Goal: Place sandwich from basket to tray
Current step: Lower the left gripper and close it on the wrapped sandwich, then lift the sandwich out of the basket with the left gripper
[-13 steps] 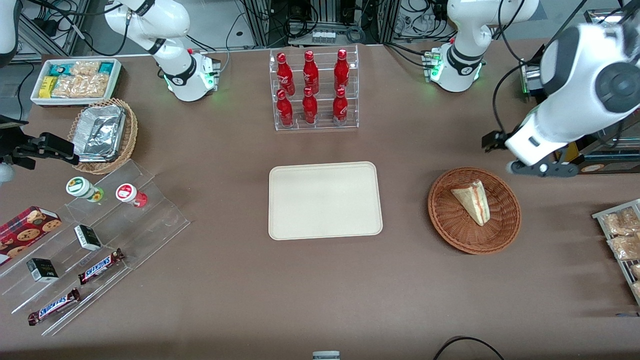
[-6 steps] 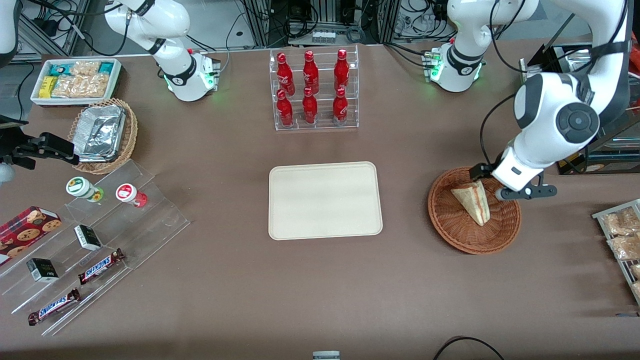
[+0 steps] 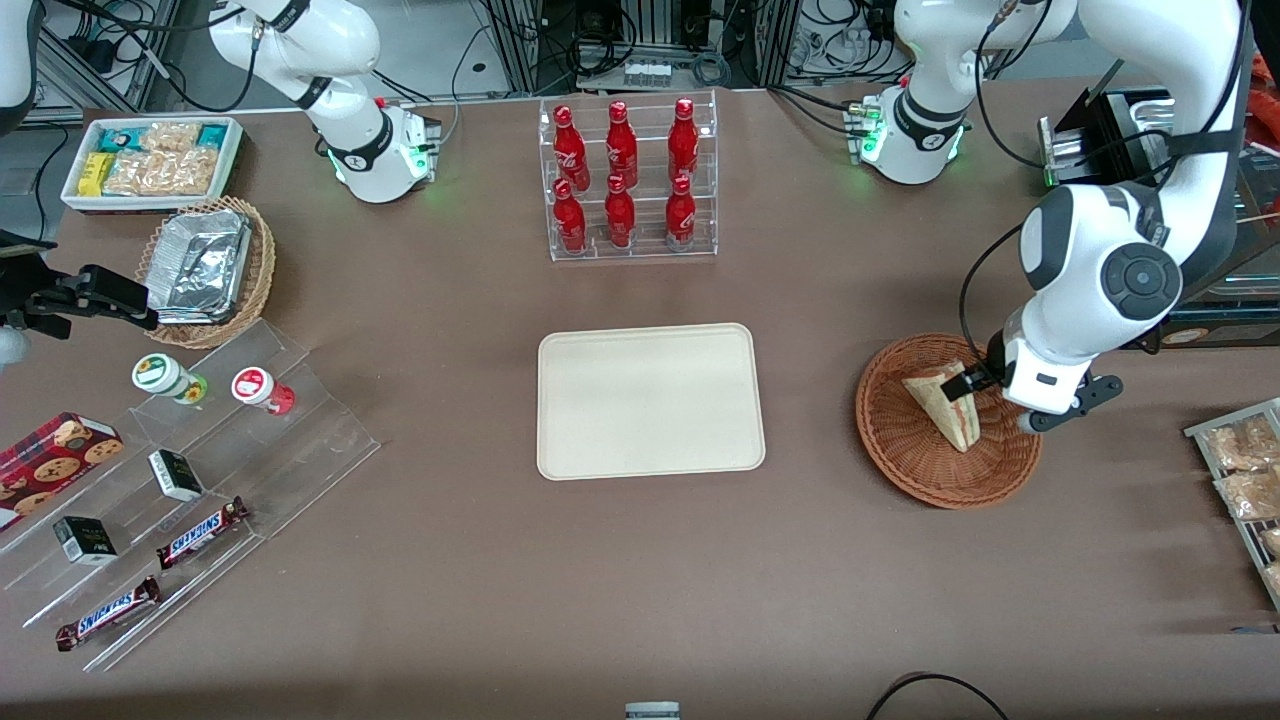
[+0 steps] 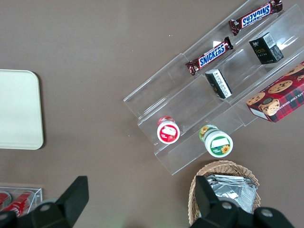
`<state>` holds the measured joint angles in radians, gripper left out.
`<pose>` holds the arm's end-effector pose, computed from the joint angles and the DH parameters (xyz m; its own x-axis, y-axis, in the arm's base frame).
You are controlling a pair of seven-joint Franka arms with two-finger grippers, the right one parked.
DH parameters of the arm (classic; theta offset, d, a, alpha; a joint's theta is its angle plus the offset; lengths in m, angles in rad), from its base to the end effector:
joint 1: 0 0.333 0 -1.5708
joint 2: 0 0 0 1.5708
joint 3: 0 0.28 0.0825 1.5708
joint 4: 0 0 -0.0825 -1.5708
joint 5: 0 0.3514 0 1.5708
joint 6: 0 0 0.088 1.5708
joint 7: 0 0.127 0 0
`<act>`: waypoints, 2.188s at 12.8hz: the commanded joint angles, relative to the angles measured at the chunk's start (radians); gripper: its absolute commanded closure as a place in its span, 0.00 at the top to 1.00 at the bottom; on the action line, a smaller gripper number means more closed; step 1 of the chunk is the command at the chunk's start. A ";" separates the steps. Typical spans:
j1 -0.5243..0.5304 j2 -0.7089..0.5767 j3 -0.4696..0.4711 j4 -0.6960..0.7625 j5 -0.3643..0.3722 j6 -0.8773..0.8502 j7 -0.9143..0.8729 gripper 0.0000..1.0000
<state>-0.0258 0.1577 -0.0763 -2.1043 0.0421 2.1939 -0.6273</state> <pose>0.5255 -0.0515 0.3037 0.8762 0.4801 -0.0428 0.4776 -0.8768 -0.0563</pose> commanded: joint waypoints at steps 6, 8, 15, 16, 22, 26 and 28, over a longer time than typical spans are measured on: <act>-0.003 0.006 0.000 -0.097 0.019 0.124 -0.107 1.00; -0.005 0.011 -0.002 -0.103 0.021 0.126 -0.107 1.00; -0.003 0.046 0.000 -0.172 0.019 0.254 -0.109 1.00; -0.003 0.051 0.000 -0.186 0.019 0.276 -0.109 1.00; -0.002 0.054 0.000 -0.209 0.019 0.317 -0.106 0.00; -0.003 0.034 0.000 -0.201 0.019 0.300 -0.101 0.00; -0.006 0.011 -0.002 -0.181 0.019 0.242 -0.101 0.00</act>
<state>-0.0262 0.2117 -0.0772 -2.2960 0.0450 2.4859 -0.7116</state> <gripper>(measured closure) 0.722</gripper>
